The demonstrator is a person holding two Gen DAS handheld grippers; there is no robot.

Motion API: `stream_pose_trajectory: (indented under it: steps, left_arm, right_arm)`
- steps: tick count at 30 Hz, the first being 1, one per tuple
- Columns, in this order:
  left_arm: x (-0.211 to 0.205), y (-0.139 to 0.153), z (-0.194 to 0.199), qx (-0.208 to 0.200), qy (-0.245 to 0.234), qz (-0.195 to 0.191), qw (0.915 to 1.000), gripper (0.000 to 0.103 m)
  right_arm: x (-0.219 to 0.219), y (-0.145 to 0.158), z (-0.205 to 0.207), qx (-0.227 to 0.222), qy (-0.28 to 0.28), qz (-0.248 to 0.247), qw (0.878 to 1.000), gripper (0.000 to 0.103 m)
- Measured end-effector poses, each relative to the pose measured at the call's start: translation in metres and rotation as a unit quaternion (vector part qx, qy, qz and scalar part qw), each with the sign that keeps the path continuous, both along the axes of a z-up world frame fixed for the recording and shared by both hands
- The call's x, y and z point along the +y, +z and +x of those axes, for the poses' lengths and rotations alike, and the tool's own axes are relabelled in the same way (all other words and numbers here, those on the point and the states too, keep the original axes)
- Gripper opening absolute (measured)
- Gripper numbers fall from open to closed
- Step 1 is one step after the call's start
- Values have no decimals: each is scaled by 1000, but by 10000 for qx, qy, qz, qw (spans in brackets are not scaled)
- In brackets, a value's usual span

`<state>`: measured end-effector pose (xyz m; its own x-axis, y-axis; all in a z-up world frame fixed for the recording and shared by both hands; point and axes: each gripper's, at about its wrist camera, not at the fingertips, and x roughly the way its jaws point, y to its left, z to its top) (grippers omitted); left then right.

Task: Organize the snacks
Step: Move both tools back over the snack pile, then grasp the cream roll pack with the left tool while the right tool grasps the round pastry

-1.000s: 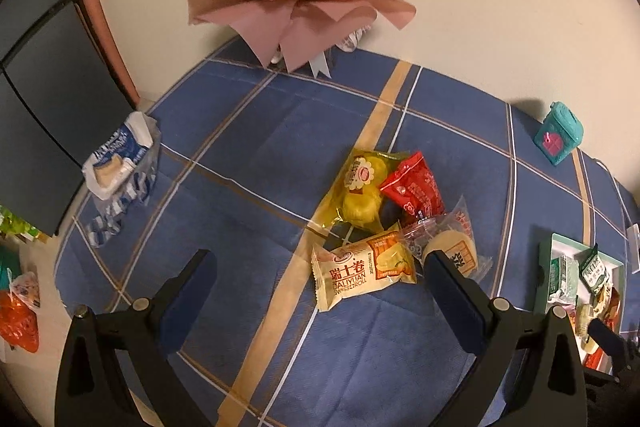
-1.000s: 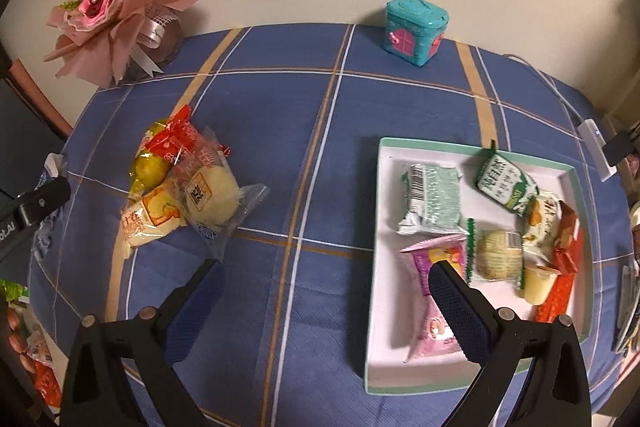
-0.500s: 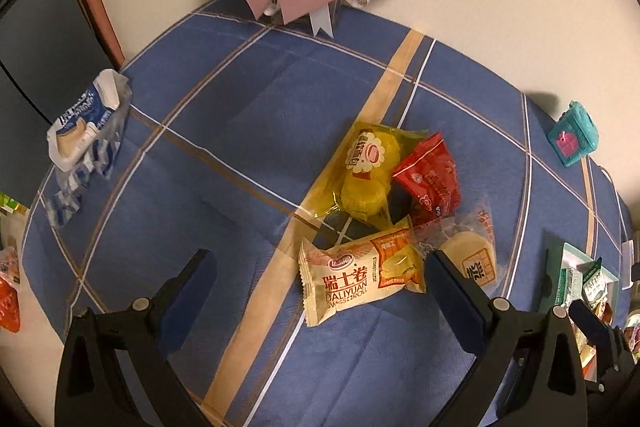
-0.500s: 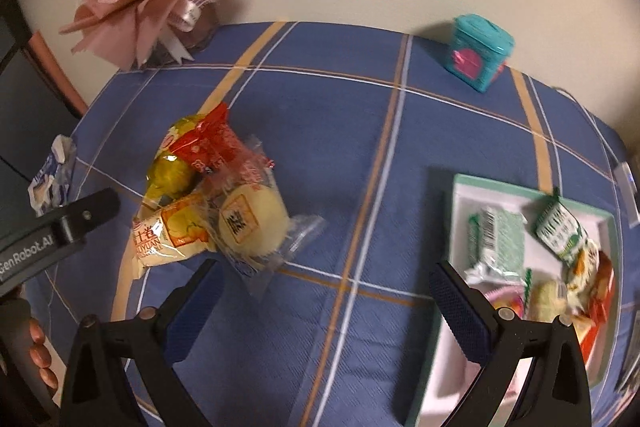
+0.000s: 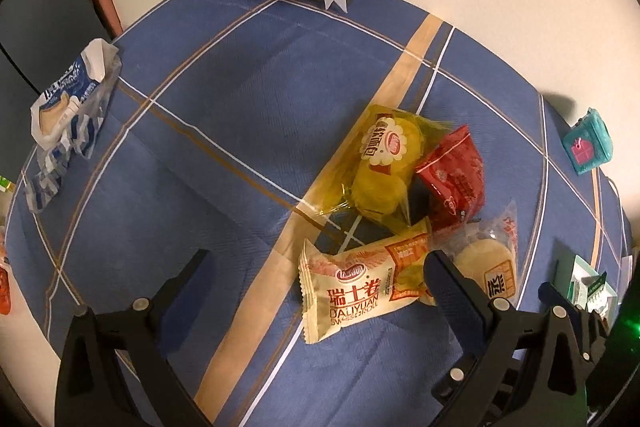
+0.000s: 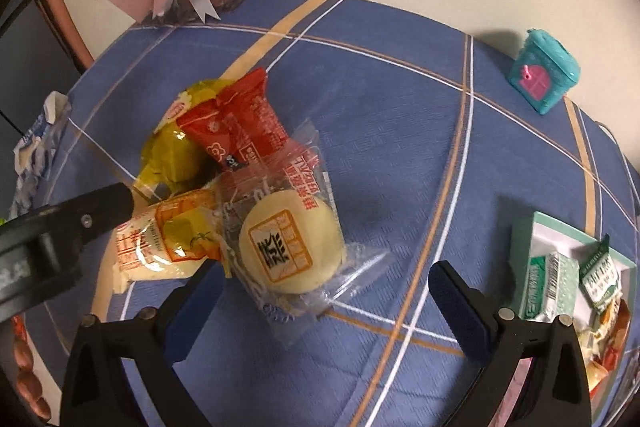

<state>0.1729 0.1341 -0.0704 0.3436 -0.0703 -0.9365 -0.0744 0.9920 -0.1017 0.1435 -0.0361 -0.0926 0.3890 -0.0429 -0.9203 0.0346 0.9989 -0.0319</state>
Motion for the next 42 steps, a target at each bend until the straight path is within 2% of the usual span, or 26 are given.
stream_pose_trajectory:
  steps: [7, 11, 14, 21, 29, 31, 32, 33, 36, 42]
  left_arm:
    - [-5, -8, 5, 90, -4, -156, 9998, 103]
    - [-12, -13, 6, 131, -54, -161, 9998, 103]
    - [-19, -20, 7, 215, -163, -191, 9995, 103]
    - [-36, -32, 9, 319, -315, -207, 9988, 102]
    - [-48, -42, 10, 306, -314, 144, 9989, 102]
    - [-51, -42, 10, 284, -314, 218, 9989, 98]
    - [-52, -41, 10, 271, -286, 252, 9989, 89]
    - [-53, -42, 10, 256, -251, 280, 9990, 86]
    - [-54, -41, 9, 243, -256, 267, 9990, 82]
    - [-49, -31, 5, 201, -145, 3, 9997, 76]
  right_arm:
    - [-1, -9, 9, -62, 17, 186, 9998, 102]
    - [-13, -8, 7, -174, -132, 461, 9987, 92]
    - [-21, -8, 6, -168, -204, 447, 9987, 85]
    - [-43, -8, -2, -159, -457, 523, 9975, 84]
    - [-54, -8, -5, -119, -558, 531, 9970, 84]
    - [-54, -8, -4, -120, -552, 521, 9970, 84]
    - [-53, -8, -5, -122, -551, 513, 9971, 84]
    - [-52, -7, -5, -118, -534, 483, 9973, 83]
    - [-51, -6, -4, -139, -540, 480, 9973, 82]
    - [-53, -2, -8, -156, -579, 488, 9970, 79]
